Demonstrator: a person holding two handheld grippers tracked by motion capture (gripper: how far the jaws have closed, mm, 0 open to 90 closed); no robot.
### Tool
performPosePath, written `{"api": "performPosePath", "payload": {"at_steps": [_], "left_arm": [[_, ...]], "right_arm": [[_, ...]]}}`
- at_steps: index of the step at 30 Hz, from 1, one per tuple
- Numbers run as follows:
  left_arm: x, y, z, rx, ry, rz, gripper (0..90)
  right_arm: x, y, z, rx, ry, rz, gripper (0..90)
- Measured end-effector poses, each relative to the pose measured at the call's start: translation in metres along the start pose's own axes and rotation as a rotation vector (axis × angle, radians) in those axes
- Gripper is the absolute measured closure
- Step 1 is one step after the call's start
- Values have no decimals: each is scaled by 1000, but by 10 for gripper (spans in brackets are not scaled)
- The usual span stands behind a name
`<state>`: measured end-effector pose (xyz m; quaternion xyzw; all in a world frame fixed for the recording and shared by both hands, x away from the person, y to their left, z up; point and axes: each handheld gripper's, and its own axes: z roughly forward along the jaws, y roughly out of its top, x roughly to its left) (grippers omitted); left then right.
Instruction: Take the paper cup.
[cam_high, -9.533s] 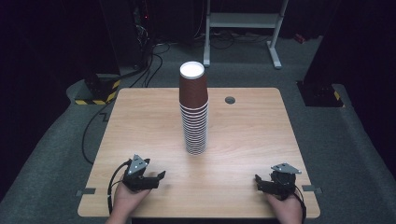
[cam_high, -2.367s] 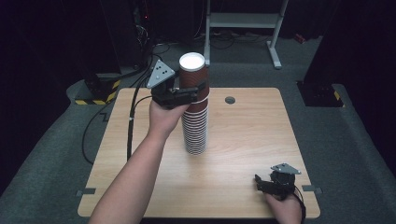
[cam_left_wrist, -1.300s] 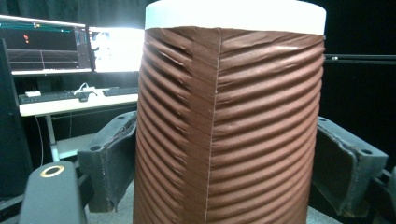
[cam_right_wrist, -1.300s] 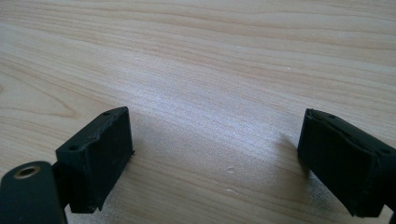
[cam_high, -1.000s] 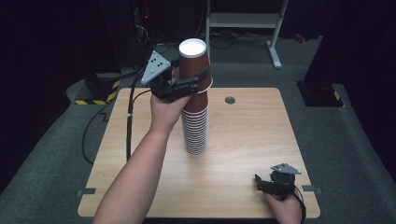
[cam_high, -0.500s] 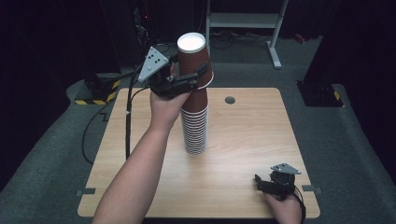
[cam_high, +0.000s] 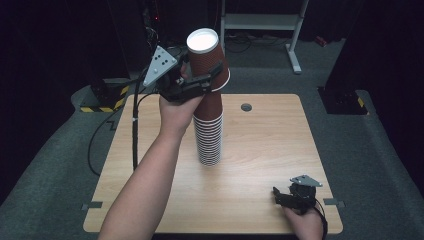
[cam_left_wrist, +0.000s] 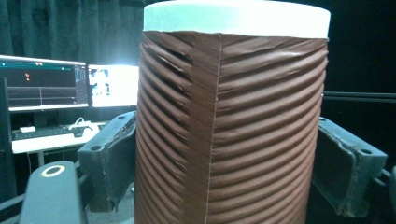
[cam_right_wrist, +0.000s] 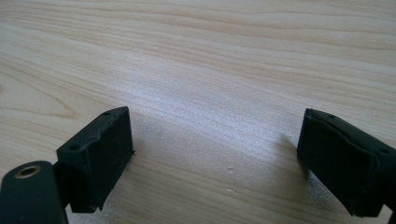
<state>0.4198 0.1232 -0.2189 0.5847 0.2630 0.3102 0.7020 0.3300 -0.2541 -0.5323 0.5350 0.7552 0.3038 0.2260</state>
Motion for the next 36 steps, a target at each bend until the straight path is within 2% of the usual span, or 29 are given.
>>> {"api": "performPosePath", "payload": {"at_steps": [4, 8, 20, 36], "left_arm": [[-2, 2, 0, -10, 1, -2, 177], [-4, 8, -3, -31, 7, 13, 177], [-8, 21, -8, -49, -1, 33, 178], [-7, 14, -22, -45, 4, 21, 178]], "right_arm": [[0, 0, 0, 2, 0, 1, 99], [0, 0, 0, 2, 1, 0, 99], [0, 0, 0, 0, -1, 2, 101], [0, 0, 0, 2, 2, 4, 102]]}}
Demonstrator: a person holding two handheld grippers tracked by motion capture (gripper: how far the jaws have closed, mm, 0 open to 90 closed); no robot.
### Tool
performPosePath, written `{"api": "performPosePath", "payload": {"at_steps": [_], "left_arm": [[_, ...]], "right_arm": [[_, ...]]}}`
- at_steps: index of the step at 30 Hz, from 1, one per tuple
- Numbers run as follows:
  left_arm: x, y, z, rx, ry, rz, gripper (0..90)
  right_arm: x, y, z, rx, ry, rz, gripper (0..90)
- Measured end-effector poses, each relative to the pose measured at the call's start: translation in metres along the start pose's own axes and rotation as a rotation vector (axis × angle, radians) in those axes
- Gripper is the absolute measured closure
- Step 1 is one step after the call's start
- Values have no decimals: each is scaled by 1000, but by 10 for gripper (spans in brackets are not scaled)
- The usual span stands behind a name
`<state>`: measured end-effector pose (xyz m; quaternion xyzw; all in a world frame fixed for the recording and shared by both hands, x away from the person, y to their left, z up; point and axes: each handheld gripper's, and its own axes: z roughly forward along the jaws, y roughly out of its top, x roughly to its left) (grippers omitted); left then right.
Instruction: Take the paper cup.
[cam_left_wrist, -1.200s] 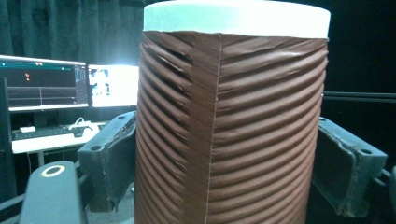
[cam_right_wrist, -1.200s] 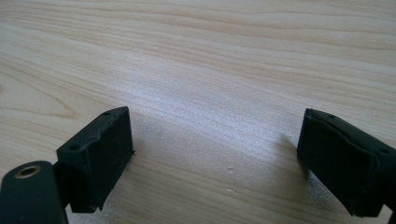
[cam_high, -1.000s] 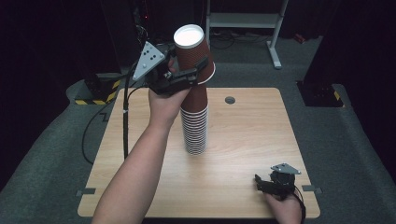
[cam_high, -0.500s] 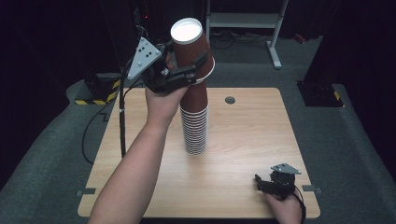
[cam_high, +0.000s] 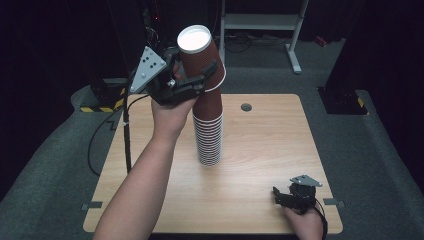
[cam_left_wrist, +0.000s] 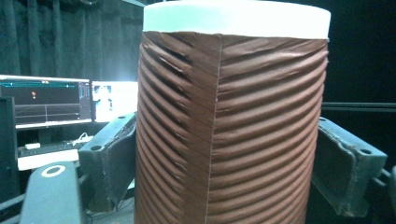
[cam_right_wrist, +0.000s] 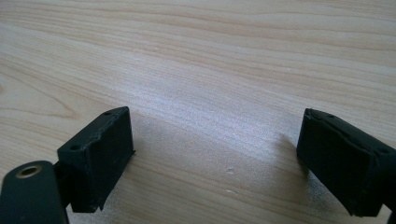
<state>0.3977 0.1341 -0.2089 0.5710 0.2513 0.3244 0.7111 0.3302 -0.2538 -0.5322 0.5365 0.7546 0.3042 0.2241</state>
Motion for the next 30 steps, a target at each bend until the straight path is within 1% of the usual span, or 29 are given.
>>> {"api": "performPosePath", "payload": {"at_steps": [5, 7, 10, 15, 18, 19, 20, 21, 23, 25, 26, 27, 28, 29, 30], "left_arm": [[-1, 0, -6, -5, -8, -8, 178], [-4, -1, -11, -13, -21, -20, 178], [-9, -1, -16, -16, -34, -13, 178], [-16, 0, -20, -22, -54, -17, 178], [-21, 0, -23, -29, -80, -23, 178], [-24, 0, -25, -27, -86, -16, 178], [-29, -1, -27, -25, -96, -5, 178], [-29, -1, -27, -25, -96, -5, 178], [-34, -2, -29, -23, -102, 2, 178], [-37, -4, -30, -22, -110, -1, 178], [-40, -6, -30, -20, -123, -2, 178], [-40, -6, -30, -20, -123, -2, 178], [-42, -8, -30, -17, -126, -3, 178], [-43, -9, -30, -12, -127, -1, 178], [-44, -11, -30, -7, -130, 1, 178]], "right_arm": [[0, 0, 0, 0, 0, -1, 102], [0, 0, 0, 0, 1, -3, 102], [0, 0, 0, 0, 2, -3, 104], [0, 0, 0, 0, 3, -3, 105], [0, 0, 0, -3, 7, -13, 109], [0, 0, 0, -2, 8, -13, 108], [0, 0, -1, -2, 13, -17, 108], [0, 0, -1, -2, 13, -17, 108], [0, 0, -1, -3, 14, -20, 124], [0, -1, -1, -7, 17, -15, 135], [-1, -1, -2, -11, 24, -13, 143], [-1, -1, -2, -11, 24, -13, 143], [-2, -2, -4, -22, 28, -10, 146], [-2, -2, -4, -22, 28, -10, 146], [-3, -2, -6, -41, 28, -3, 154]]}}
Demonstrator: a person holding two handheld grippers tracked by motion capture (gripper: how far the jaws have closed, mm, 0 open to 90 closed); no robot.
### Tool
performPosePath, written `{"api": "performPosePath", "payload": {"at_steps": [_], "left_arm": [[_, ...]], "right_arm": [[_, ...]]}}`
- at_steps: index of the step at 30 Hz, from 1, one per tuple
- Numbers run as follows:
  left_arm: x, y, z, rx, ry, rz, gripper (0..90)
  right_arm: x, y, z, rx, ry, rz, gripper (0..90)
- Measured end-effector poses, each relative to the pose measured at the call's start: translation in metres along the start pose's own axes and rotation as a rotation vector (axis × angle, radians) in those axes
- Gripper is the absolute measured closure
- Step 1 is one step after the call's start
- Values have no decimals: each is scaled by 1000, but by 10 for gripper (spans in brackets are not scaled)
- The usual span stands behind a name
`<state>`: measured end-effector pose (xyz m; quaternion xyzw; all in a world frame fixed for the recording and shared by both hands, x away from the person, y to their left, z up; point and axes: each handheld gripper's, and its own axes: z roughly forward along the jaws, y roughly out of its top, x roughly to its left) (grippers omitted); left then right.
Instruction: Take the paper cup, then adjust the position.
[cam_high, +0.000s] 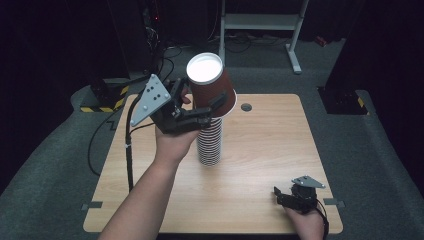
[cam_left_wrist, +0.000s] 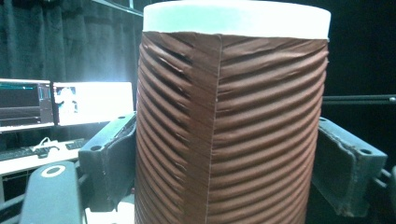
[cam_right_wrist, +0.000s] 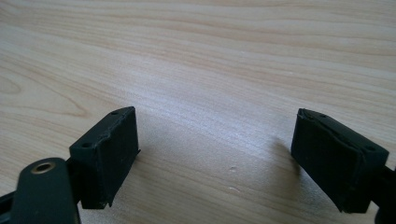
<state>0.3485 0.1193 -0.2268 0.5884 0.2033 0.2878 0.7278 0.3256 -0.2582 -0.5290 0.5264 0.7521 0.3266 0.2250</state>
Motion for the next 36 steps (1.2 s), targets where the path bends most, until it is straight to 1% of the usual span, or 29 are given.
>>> {"api": "performPosePath", "payload": {"at_steps": [1, 2, 3, 4, 6, 9, 10, 12, 13, 14, 16, 17, 21, 22, 23, 24, 25, 26, 27, 28, 29, 30, 31, 32, 33, 34, 36], "left_arm": [[-1, -2, 0, 2, -2, 0, 178], [-3, -6, 1, 9, -8, -5, 178], [-3, -6, 1, 9, -8, -5, 178], [-5, -10, 2, 19, -12, -4, 178], [-7, -13, 3, 24, -15, -4, 178], [-10, -19, 4, 33, -25, -9, 178], [-12, -22, 5, 34, -35, -12, 178], [-13, -24, 5, 37, -42, -18, 178], [-14, -25, 6, 39, -46, -19, 178], [-17, -28, 8, 48, -53, -19, 178], [-18, -30, 9, 49, -59, -21, 178], [-19, -32, 10, 51, -64, -24, 178], [-24, -41, 16, 71, -81, -33, 178], [-27, -46, 18, 79, -91, -38, 178], [-27, -46, 18, 79, -91, -38, 178], [-29, -50, 19, 85, -97, -41, 177], [-29, -50, 19, 85, -97, -41, 178], [-31, -54, 19, 93, -112, -64, 177], [-31, -54, 19, 93, -112, -64, 177], [-32, -57, 19, 94, -123, -80, 177], [-33, -60, 20, 100, -133, -87, 177], [-35, -64, 20, 111, -141, -88, 177], [-36, -67, 21, 120, -146, -86, 177], [-38, -74, 22, 140, -157, -86, 177], [-38, -74, 22, 140, -157, -86, 177], [-38, -78, 21, 145, -159, -87, 177], [-39, -86, 20, 155, -166, -104, 177]], "right_arm": [[0, 0, 0, 0, 0, 0, 154], [-1, 0, -2, -14, 3, 2, 161], [-1, 0, -2, -14, 3, 2, 161], [0, 1, -5, -30, 5, -2, 172], [1, 1, -6, -35, 3, -4, 174], [3, 2, -11, -62, -2, -28, 178], [4, 2, -13, -74, 5, -34, 189], [4, 2, -14, -82, 9, -34, 195], [4, 2, -15, -92, 10, -33, 199], [4, 3, -16, -110, 13, -42, 205], [4, 3, -17, -127, 10, -43, 205], [4, 3, -17, -127, 10, -43, 205], [4, 4, -21, -159, 9, -48, 217], [4, 4, -23, -174, 9, -47, 226], [4, 4, -23, -174, 9, -47, 226], [5, 3, -26, -194, 11, -52, 244], [5, 3, -26, -194, 11, -52, 244], [5, 4, -30, -202, 32, -52, 281], [5, 4, -30, -202, 32, -52, 281], [6, 4, -32, -215, 32, -50, 284], [6, 5, -34, -227, 29, -50, 290], [7, 4, -38, -254, 27, -45, 298], [7, 4, -38, -254, 27, -45, 298], [9, 4, -39, -274, 25, -54, 302], [9, 4, -39, -274, 25, -54, 302], [11, 5, -39, -279, 19, -63, 304], [15, 7, -40, -287, 7, -79, 336]]}}
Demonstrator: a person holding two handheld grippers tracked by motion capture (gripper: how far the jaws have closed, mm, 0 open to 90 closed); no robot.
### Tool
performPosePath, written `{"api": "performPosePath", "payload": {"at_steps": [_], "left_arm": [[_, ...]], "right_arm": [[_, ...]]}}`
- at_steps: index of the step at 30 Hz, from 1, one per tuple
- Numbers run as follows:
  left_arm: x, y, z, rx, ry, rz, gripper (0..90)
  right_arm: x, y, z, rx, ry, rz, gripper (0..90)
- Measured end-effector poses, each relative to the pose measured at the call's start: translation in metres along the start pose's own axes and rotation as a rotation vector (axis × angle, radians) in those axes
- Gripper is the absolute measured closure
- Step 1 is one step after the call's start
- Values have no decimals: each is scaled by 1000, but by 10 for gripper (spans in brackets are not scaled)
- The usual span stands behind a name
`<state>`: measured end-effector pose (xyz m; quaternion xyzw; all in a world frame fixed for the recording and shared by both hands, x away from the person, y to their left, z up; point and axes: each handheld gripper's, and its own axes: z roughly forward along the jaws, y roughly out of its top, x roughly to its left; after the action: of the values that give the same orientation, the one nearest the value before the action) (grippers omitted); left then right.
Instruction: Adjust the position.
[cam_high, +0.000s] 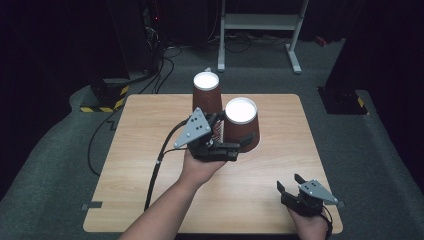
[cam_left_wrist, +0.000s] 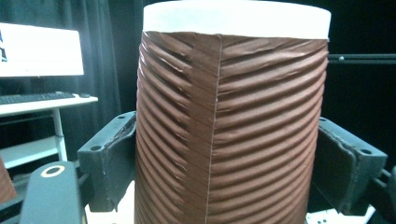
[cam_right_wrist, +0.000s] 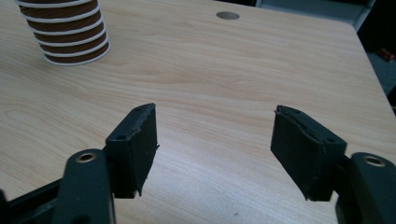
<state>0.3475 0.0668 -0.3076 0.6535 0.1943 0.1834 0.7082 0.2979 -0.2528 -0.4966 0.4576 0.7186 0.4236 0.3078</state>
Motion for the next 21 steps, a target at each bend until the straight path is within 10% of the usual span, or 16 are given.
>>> {"api": "performPosePath", "payload": {"at_steps": [21], "left_arm": [[-13, -69, 6, 120, -40, -96, 177]], "right_arm": [[27, 0, -10, -128, 30, -77, 375]]}}
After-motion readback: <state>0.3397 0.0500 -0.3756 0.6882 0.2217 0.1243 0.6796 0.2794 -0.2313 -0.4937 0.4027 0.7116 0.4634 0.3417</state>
